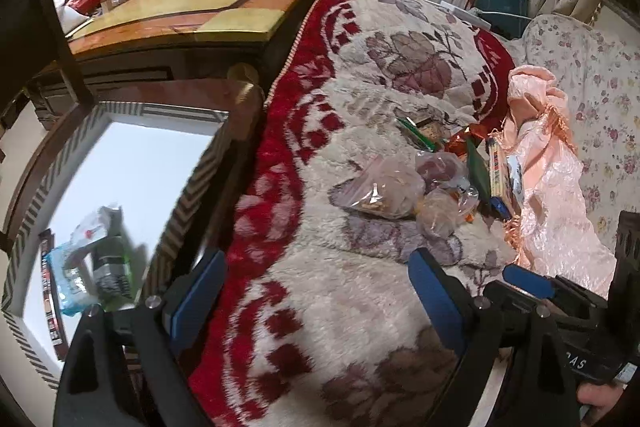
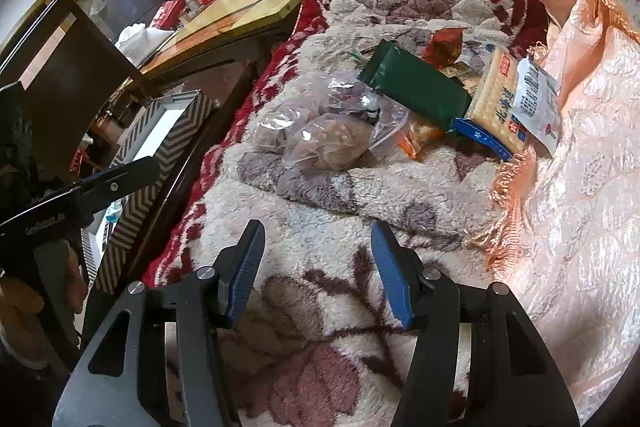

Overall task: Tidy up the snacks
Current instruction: 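Move both tools back over the snack pile on the blanket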

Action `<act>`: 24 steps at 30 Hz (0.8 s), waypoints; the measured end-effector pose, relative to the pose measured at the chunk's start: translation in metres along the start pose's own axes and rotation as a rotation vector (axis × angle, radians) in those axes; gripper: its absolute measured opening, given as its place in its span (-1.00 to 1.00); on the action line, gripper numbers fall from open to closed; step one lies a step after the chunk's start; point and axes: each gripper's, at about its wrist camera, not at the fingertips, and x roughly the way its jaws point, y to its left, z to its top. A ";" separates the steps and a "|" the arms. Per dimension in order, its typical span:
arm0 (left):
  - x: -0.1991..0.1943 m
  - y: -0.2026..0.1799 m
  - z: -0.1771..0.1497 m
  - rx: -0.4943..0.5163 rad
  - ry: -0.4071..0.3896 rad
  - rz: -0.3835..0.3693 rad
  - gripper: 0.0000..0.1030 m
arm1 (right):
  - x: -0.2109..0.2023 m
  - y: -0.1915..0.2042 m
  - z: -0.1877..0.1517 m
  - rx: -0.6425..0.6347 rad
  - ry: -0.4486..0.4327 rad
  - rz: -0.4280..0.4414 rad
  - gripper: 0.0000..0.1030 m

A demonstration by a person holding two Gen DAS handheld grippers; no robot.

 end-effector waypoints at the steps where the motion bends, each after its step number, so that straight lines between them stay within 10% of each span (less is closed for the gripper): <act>1: 0.002 -0.003 0.001 0.005 0.004 -0.006 0.82 | 0.000 -0.002 0.000 0.004 0.001 -0.002 0.08; 12: 0.027 -0.036 0.016 0.073 0.058 -0.075 0.82 | -0.011 -0.028 0.024 -0.011 -0.039 -0.063 0.08; 24: 0.040 -0.031 0.022 0.066 0.085 -0.044 0.82 | 0.030 -0.036 0.096 -0.467 0.054 -0.163 0.26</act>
